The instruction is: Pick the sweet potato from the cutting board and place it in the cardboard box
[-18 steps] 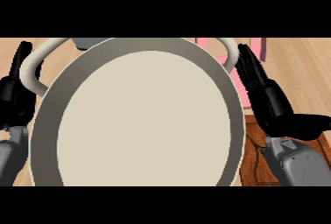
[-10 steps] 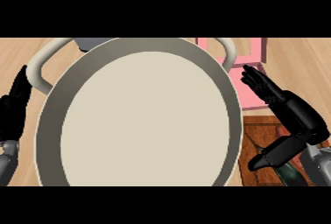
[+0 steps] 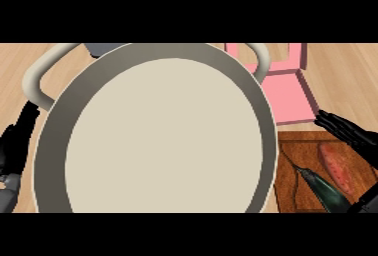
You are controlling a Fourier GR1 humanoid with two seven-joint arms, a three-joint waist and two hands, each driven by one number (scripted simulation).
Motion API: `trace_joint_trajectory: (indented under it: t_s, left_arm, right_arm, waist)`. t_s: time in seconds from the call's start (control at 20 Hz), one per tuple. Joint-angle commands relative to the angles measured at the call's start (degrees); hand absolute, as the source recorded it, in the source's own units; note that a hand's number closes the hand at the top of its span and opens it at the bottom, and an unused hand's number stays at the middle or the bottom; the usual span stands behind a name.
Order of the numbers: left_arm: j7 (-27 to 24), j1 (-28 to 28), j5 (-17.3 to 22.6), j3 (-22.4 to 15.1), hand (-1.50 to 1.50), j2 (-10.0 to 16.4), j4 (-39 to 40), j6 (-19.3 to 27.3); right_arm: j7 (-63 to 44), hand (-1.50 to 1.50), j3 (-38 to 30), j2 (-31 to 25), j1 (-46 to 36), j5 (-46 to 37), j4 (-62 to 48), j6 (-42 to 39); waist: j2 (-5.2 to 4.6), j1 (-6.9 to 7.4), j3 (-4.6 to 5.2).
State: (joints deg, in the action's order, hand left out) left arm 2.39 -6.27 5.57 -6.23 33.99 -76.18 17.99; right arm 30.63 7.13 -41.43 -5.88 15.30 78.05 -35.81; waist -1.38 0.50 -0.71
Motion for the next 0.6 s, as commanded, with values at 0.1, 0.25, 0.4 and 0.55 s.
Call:
trace_joint_trajectory:
  t_s: [0.1,0.25,0.4,0.55]
  left_arm:
    - [-0.01,-0.65,-1.69,-1.72,0.0,-0.97,0.82,0.07]
    - [0.75,-1.52,-0.89,-1.33,0.0,-0.52,0.34,-1.03]
    - [-0.39,-2.0,-1.48,-1.34,0.0,-1.39,1.99,-0.44]
    - [0.55,-3.14,-1.86,-1.44,0.0,-0.51,1.36,-1.22]
  right_arm:
    - [17.91,-1.5,-2.57,-7.72,-4.15,-8.66,-8.51,-5.92]
    - [20.06,-1.5,1.27,-12.04,-5.8,-17.82,-7.45,-0.34]
    - [25.43,-1.5,5.51,-15.03,-6.03,-24.25,-8.88,2.83]
    - [29.06,-1.5,10.55,-17.46,-7.33,-30.32,-10.88,5.94]
  waist:
    - [0.19,1.43,0.04]
    - [0.22,2.7,0.06]
    - [-0.06,2.75,0.19]
    - [0.02,3.35,0.25]
